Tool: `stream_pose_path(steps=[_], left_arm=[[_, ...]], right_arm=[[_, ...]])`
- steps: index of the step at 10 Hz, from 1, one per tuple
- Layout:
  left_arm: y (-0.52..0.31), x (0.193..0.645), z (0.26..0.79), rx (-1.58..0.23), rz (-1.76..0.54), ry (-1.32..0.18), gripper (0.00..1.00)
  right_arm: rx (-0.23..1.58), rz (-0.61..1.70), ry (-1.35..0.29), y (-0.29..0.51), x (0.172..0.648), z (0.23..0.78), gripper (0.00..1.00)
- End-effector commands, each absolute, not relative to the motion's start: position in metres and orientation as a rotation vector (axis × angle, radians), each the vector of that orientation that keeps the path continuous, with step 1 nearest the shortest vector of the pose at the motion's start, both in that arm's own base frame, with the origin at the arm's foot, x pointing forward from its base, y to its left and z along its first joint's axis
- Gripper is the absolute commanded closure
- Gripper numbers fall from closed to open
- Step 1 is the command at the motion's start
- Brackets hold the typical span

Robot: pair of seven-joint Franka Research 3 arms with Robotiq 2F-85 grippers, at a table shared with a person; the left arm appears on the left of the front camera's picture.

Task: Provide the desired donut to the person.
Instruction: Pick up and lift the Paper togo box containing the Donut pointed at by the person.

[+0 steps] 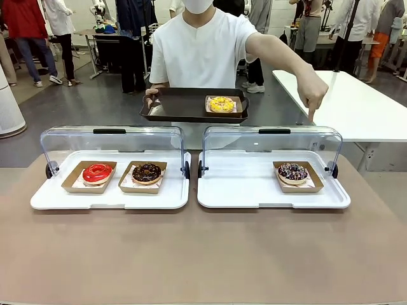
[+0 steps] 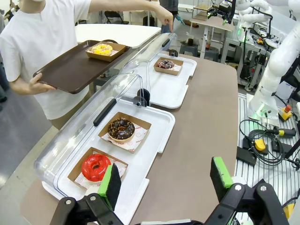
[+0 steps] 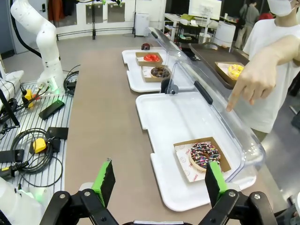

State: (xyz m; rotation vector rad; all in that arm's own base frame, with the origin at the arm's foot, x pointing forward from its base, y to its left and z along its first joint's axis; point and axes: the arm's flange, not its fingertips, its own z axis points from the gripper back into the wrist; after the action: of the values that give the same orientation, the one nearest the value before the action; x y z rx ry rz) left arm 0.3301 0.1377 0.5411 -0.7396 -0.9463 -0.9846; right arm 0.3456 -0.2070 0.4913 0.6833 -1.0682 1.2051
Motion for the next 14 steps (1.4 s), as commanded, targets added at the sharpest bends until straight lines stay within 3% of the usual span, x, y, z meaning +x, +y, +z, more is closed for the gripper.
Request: stream_pose_path(steps=[1,9,14], left_arm=[[0.139,0.33,0.542,-0.747,-0.997,-0.972,0.0],[0.139,0.33,0.542,-0.747,-0.997,-0.972,0.0],[0.139,0.33,0.542,-0.747,-0.997,-0.972,0.0]], right_arm=[[0.696,1.195,-1.083,-0.207,0.346,0.491,0.0],[0.683,1.205,-1.068,-0.207,0.346,0.491,0.0],[0.433,1.625,-0.539,-0.067,0.329,0.569,0.0]])
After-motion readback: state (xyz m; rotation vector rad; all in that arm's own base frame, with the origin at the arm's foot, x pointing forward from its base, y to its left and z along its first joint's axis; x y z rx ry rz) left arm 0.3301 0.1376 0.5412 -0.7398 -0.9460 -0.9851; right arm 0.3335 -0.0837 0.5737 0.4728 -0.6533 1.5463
